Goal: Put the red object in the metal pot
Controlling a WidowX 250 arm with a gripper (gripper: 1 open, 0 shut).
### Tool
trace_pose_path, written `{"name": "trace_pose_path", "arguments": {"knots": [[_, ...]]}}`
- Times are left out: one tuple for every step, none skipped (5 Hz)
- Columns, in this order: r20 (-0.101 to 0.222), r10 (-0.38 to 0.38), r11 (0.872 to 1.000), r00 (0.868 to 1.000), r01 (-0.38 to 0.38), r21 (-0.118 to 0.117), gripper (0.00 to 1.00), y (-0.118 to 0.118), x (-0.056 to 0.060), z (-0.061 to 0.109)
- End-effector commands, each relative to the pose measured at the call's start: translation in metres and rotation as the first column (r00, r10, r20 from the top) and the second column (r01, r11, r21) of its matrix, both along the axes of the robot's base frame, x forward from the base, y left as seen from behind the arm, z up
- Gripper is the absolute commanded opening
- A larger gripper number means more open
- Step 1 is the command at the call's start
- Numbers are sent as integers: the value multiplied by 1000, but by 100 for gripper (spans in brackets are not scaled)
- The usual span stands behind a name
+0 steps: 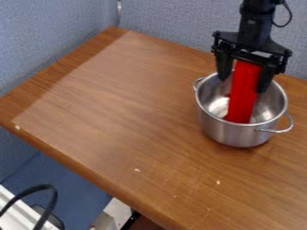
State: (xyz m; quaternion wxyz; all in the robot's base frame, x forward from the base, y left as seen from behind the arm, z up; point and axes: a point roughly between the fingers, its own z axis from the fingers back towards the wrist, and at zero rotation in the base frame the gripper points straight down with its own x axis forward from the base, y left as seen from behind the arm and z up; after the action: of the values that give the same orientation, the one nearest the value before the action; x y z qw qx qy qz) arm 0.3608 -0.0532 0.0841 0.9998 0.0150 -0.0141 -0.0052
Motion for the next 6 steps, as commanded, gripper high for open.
{"name": "trace_pose_path", "arguments": {"knots": [[-11, -3, 1000, 1000, 4, 30, 100, 10, 7, -13], [-17, -23, 999, 1000, 24, 42, 100, 10, 14, -22], [-26, -25, 998, 999, 26, 48, 100, 13, 15, -28], [-39, -28, 998, 999, 30, 54, 100, 15, 17, -34], [-50, -5, 998, 999, 8, 57, 100, 12, 13, -38], [-48, 30, 998, 998, -27, 56, 0, 13, 12, -36]]}}
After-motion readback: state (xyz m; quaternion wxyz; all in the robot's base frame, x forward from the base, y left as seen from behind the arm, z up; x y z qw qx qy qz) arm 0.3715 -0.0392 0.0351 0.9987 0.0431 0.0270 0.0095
